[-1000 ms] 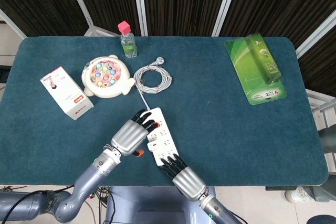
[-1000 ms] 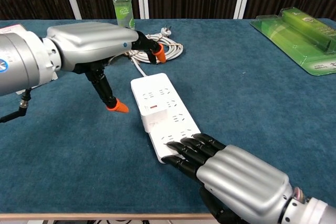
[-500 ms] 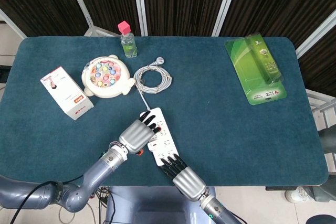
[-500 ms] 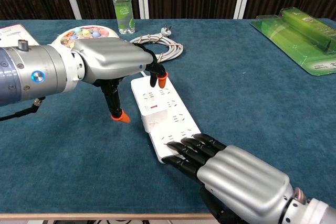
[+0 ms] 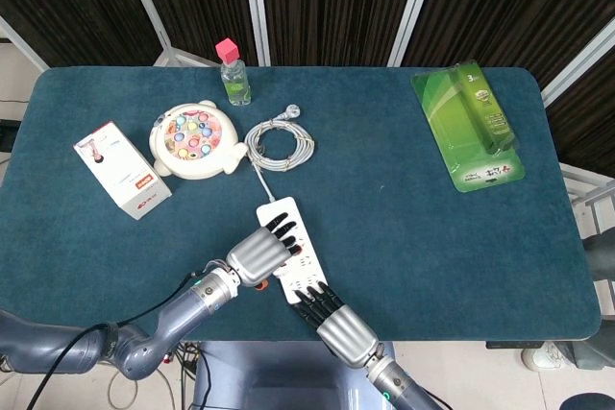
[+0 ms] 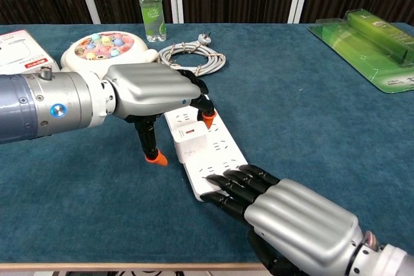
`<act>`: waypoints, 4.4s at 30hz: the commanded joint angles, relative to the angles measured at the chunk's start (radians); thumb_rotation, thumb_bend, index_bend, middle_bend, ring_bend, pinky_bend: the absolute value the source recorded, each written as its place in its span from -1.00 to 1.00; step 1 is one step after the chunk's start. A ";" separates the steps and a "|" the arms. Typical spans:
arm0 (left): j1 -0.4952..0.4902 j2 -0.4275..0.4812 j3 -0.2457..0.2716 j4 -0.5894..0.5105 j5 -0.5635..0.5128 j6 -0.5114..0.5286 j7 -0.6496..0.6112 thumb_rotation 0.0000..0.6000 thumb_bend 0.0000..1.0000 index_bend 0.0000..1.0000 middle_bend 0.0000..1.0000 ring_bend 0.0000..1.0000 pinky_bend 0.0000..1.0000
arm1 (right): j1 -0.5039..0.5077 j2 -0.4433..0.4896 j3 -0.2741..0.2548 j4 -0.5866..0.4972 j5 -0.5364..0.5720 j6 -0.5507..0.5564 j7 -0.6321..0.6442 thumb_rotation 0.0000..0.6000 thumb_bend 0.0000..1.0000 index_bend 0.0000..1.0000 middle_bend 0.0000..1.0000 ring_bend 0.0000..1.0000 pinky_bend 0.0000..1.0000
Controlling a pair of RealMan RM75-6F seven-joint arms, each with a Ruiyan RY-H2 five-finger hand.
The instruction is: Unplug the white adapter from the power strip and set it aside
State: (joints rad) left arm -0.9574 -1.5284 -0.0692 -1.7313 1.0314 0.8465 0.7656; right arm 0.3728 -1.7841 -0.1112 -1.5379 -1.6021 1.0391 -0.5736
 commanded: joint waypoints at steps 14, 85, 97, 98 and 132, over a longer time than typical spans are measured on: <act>-0.015 -0.047 0.014 0.058 0.029 0.015 -0.045 1.00 -0.76 -0.20 -0.28 -0.80 -0.97 | 0.000 0.000 -0.005 0.001 0.006 0.007 -0.004 1.00 0.75 -1.00 -0.99 -1.00 -0.94; 0.036 -0.150 0.021 0.146 0.125 0.081 -0.138 1.00 -0.05 0.32 0.38 -0.52 -0.78 | 0.002 -0.006 -0.019 0.016 0.021 0.012 -0.007 1.00 0.75 -1.00 -0.96 -0.99 -0.94; 0.038 -0.157 0.004 0.135 0.133 0.088 -0.148 1.00 -0.05 0.32 0.38 -0.52 -0.78 | 0.002 -0.013 -0.023 0.019 0.018 0.011 -0.009 1.00 0.75 -1.00 -0.96 -0.99 -0.94; 0.039 -0.157 0.004 0.135 0.133 0.088 -0.147 1.00 -0.05 0.32 0.38 -0.52 -0.78 | 0.002 -0.013 -0.023 0.019 0.018 0.011 -0.008 1.00 0.75 -1.00 -0.96 -0.99 -0.94; 0.046 -0.121 -0.008 0.090 0.166 0.090 -0.166 1.00 -0.05 0.34 0.40 -0.49 -0.76 | 0.000 -0.030 -0.031 0.027 0.013 0.007 -0.015 1.00 0.74 -1.00 -0.95 -0.98 -0.93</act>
State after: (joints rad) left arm -0.9110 -1.6498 -0.0774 -1.6407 1.1964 0.9371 0.5986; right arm 0.3725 -1.8144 -0.1417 -1.5114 -1.5889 1.0465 -0.5883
